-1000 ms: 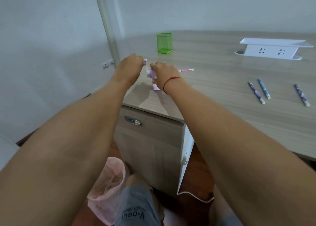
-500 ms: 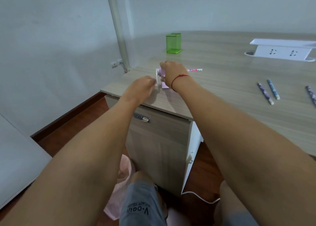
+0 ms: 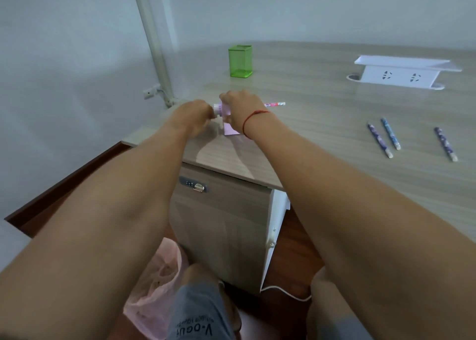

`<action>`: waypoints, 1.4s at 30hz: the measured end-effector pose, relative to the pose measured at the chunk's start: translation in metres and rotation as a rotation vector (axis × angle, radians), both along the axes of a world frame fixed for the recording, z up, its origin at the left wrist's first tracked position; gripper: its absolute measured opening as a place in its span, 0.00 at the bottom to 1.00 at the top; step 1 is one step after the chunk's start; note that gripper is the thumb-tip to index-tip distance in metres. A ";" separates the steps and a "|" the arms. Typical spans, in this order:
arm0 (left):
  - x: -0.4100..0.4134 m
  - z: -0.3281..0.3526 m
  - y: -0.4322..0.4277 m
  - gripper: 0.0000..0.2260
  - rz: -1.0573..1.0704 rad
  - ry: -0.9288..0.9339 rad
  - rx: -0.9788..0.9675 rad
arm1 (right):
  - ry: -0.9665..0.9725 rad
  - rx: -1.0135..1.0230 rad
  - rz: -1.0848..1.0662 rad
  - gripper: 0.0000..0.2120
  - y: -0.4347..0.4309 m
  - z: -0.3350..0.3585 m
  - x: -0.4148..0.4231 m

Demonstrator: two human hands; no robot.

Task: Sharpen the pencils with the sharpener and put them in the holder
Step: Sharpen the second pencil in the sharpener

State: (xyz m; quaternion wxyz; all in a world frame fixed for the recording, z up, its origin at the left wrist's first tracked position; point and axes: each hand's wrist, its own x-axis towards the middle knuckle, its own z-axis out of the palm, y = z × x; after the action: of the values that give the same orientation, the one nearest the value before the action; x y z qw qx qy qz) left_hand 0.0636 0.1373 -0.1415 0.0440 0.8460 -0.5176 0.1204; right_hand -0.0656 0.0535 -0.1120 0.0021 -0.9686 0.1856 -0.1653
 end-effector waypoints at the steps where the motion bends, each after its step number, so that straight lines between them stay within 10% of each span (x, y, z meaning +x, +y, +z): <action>1: 0.004 0.004 -0.004 0.09 0.003 -0.042 -0.010 | 0.004 0.008 -0.010 0.15 0.001 0.000 0.000; 28: -0.048 -0.009 0.036 0.11 0.026 0.023 -0.352 | -0.002 0.018 -0.079 0.15 0.010 -0.004 0.006; 42: -0.019 -0.005 0.015 0.13 0.018 0.091 0.063 | 0.028 -0.051 -0.051 0.16 0.005 -0.004 0.007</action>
State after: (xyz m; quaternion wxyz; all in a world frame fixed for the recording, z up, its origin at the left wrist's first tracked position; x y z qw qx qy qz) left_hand 0.0450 0.1526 -0.1467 0.0399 0.8562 -0.5110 0.0658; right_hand -0.0584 0.0585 -0.1164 -0.0294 -0.9655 0.2061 -0.1566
